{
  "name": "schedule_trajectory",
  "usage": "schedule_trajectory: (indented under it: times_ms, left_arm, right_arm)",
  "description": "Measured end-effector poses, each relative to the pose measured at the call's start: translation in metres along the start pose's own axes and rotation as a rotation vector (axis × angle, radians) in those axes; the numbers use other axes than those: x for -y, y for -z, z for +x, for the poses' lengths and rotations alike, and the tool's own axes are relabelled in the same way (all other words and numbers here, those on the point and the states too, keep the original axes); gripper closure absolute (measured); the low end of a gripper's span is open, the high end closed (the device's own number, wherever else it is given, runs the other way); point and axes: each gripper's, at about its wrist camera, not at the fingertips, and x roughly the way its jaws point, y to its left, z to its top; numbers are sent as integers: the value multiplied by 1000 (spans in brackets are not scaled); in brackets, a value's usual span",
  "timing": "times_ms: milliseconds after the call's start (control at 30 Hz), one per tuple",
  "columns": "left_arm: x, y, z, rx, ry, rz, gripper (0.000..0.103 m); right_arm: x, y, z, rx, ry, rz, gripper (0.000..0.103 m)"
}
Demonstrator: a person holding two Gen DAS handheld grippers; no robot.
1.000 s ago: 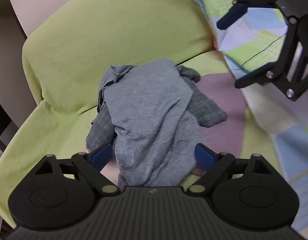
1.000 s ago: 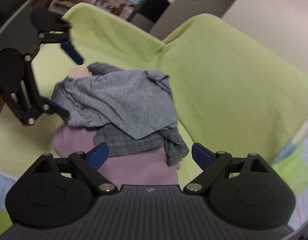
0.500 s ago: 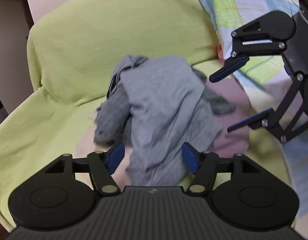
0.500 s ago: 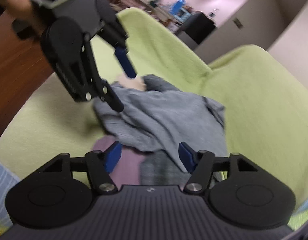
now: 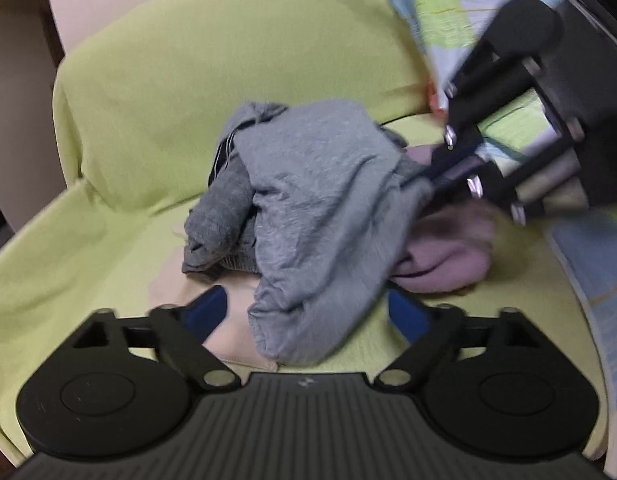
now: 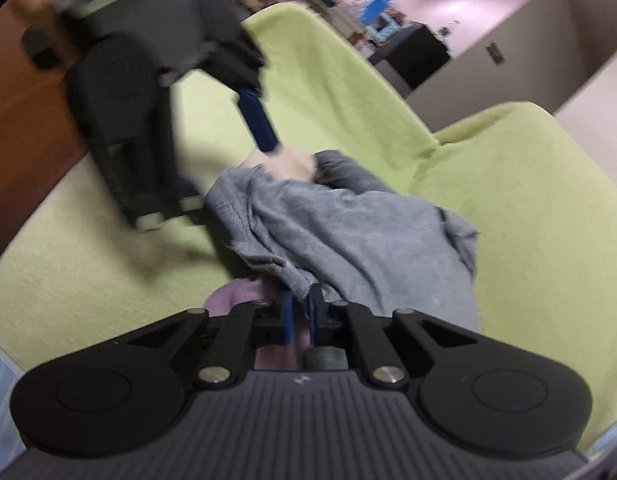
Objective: Fold clothes
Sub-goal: 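Grasp the grey t-shirt with the left gripper while the right gripper grasps it too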
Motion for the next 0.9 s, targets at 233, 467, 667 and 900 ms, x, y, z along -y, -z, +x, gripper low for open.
schedule_trajectory:
  times_ms: [233, 467, 667, 900]
  left_arm:
    - [41, -12, -3, 40, -41, 171, 29]
    - [54, -56, -34, 67, -119, 287, 72]
    - [61, -131, -113, 222, -104, 353, 72]
    - [94, -232, -224, 465, 65, 369, 72]
  right_arm:
    - [26, -4, -55, 46, 17, 139, 99]
    - [47, -10, -134, 75, 121, 200, 99]
    - [67, -17, -216, 110, 244, 251, 100]
    - [101, -31, -371, 154, 479, 277, 100]
